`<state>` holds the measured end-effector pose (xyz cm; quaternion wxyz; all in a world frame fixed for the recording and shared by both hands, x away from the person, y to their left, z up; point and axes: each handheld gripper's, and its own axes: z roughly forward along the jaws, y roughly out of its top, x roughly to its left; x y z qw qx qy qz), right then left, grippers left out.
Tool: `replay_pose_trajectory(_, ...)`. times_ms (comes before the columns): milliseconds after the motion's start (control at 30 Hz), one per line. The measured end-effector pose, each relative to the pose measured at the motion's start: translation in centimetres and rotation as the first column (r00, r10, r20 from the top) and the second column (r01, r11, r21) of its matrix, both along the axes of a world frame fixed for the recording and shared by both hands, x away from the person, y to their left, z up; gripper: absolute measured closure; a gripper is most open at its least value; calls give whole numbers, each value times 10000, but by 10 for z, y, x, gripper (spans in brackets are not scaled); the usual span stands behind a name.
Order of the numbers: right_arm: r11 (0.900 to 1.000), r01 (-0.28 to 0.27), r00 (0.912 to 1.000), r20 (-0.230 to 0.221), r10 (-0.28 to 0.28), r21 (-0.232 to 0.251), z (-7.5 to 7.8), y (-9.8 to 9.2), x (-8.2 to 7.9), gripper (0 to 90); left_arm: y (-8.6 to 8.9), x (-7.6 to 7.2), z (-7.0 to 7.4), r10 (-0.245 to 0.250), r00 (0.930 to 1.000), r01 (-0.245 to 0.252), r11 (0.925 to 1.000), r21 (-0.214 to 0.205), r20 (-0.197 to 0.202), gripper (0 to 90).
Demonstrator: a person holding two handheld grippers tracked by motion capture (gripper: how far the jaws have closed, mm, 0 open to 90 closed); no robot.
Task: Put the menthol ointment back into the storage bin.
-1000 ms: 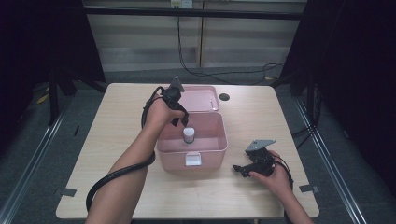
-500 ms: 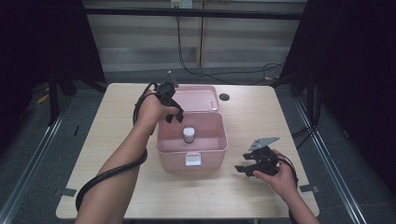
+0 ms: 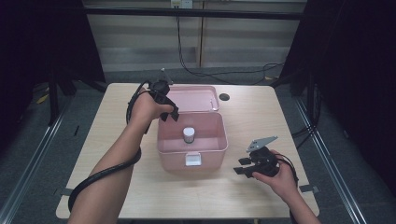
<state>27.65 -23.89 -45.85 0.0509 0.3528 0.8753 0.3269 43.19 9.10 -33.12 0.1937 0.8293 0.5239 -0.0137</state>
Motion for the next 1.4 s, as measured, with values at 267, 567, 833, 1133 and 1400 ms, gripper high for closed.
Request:
replay_pose_trajectory(267, 9980, -629, 9977, -257, 627, -101, 11, 13, -6, 725, 8, -2, 2, 212, 9998, -212, 9998, -41, -51, 471)
replay_pose_trajectory(567, 9919, -1225, 9911, -564, 1204, -350, 22, 27, -7, 825, 11, -2, 4, 250, 9997, -251, 9997, -47, -17, 469)
replay_pose_trajectory(833, 9871, -1529, 9865, -661, 1496, -482, 37, 36, -6, 900, 20, -2, 6, 331, 9995, -331, 9995, -12, 4, 469)
replay_pose_trajectory(1133, 9749, -2146, 9745, -799, 2096, -590, 49, 55, -5, 900, 27, -2, 8, 444, 9990, -444, 9990, -53, 21, 464)
replay_pose_trajectory(1400, 9685, -2450, 9668, -858, 2407, -438, 53, 70, -2, 900, 33, -1, 7, 530, 9986, -530, 9986, -46, 19, 461)
